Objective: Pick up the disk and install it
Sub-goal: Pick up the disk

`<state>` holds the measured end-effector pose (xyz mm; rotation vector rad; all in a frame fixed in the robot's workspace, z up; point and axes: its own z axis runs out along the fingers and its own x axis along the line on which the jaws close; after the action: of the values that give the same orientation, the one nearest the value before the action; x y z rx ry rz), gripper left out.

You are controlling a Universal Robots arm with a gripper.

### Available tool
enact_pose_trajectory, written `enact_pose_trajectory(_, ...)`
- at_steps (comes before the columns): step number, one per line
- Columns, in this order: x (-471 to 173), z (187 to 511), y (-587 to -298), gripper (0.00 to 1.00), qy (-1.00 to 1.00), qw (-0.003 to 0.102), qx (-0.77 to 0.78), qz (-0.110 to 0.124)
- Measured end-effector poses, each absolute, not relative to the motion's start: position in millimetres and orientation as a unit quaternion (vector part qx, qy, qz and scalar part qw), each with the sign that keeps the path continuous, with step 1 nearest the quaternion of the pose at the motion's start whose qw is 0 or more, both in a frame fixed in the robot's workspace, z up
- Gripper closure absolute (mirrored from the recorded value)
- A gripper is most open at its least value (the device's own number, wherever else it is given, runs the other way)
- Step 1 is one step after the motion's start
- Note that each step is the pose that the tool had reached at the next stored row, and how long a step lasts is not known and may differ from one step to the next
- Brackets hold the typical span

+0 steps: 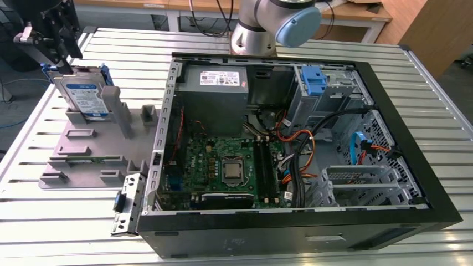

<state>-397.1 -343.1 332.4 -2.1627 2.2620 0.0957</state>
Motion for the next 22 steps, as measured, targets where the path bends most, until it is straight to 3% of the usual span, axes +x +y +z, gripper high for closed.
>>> enact_pose_trajectory(22,-396.7,314.9,-343.1,0.47,0.657,0.003,-0.753,0.031)
